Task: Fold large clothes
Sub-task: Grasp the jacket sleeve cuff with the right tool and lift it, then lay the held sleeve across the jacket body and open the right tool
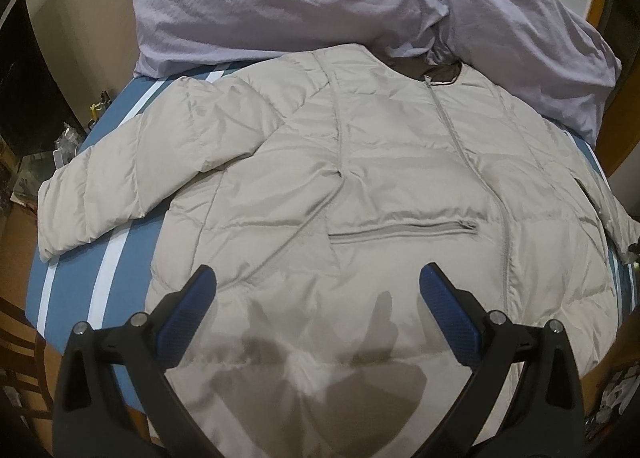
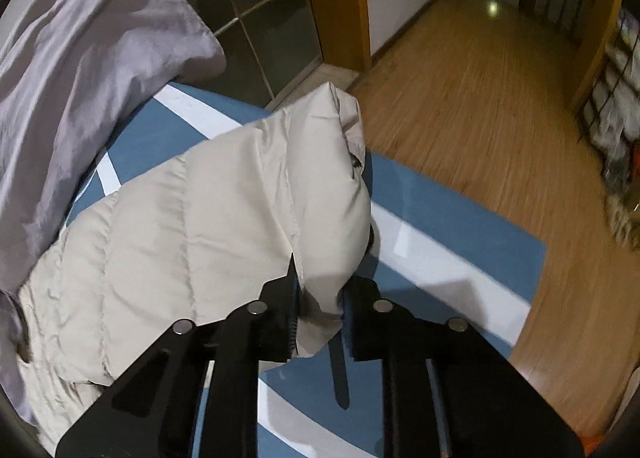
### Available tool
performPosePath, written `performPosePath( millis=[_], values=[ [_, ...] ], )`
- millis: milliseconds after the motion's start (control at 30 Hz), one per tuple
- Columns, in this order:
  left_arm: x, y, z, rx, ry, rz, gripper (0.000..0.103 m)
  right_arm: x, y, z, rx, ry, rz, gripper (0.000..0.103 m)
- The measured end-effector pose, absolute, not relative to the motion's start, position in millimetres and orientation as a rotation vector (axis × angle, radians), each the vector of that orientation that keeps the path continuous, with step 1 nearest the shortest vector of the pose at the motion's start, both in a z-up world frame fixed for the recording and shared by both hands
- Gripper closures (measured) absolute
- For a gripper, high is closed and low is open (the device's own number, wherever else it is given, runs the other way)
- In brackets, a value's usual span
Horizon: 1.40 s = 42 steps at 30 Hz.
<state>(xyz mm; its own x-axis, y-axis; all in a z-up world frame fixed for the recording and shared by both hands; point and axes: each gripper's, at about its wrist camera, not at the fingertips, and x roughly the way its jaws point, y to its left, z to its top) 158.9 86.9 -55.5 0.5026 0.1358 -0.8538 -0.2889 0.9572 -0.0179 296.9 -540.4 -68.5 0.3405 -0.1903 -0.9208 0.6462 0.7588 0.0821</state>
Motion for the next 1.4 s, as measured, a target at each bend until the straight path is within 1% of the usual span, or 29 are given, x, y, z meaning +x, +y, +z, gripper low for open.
performPosePath(
  millis=[200, 333, 467, 567, 667, 833, 967, 1167, 1267, 1367, 1400],
  values=[
    [166.0, 102.7, -54.2, -0.178, 1.004, 0.271, 0.002, 331.3, -498.5, -21.9, 0.384, 0.998, -0.487, 0.087],
    [168.7, 114.9, -51.9, -0.195, 0.991, 0.284, 0.002, 362.9, -433.2, 3.8, 0.303, 0.965, -0.329, 0.087],
    [169.2, 127.7, -49.3, -0.21, 0.978, 0.301, 0.002, 384.8, -360.0, 12.4, 0.251, 0.962, -0.163, 0.087],
    [168.1, 137.6, -48.6, -0.222, 0.973, 0.321, 0.002, 398.1, -288.9, 6.5, 0.206, 0.995, -0.017, 0.087],
    [165.9, 147.9, -49.6, -0.237, 0.973, 0.343, 0.002, 403.1, -240.1, -10.4, 0.166, 1.04, 0.057, 0.087],
    [159.2, 164.0, -52.2, -0.261, 0.977, 0.379, 0.002, 396.6, -164.2, -37.5, 0.132, 1.118, 0.194, 0.087],
    [154.9, 174.7, -53.3, -0.277, 0.978, 0.405, 0.002, 384.7, -105.0, -42.6, 0.102, 1.144, 0.303, 0.087],
    [149.5, 190.5, -52.1, -0.305, 0.969, 0.441, 0.002, 370.3, -49.4, -44.3, 0.059, 1.164, 0.43, 0.087],
    [148.4, 196.5, -53.3, -0.317, 0.969, 0.455, 0.002, 363.2, -32.8, -57.4, 0.003, 1.195, 0.441, 0.087],
    [148.1, 200.8, -55.2, -0.323, 0.974, 0.465, 0.002, 361.7, -18.5, -72.9, -0.077, 1.22, 0.464, 0.082],
    [148.3, 202.6, -55.7, -0.324, 0.974, 0.468, 0.002, 360.8, -18.4, -70.7, -0.084, 1.213, 0.475, 0.074]
  ],
)
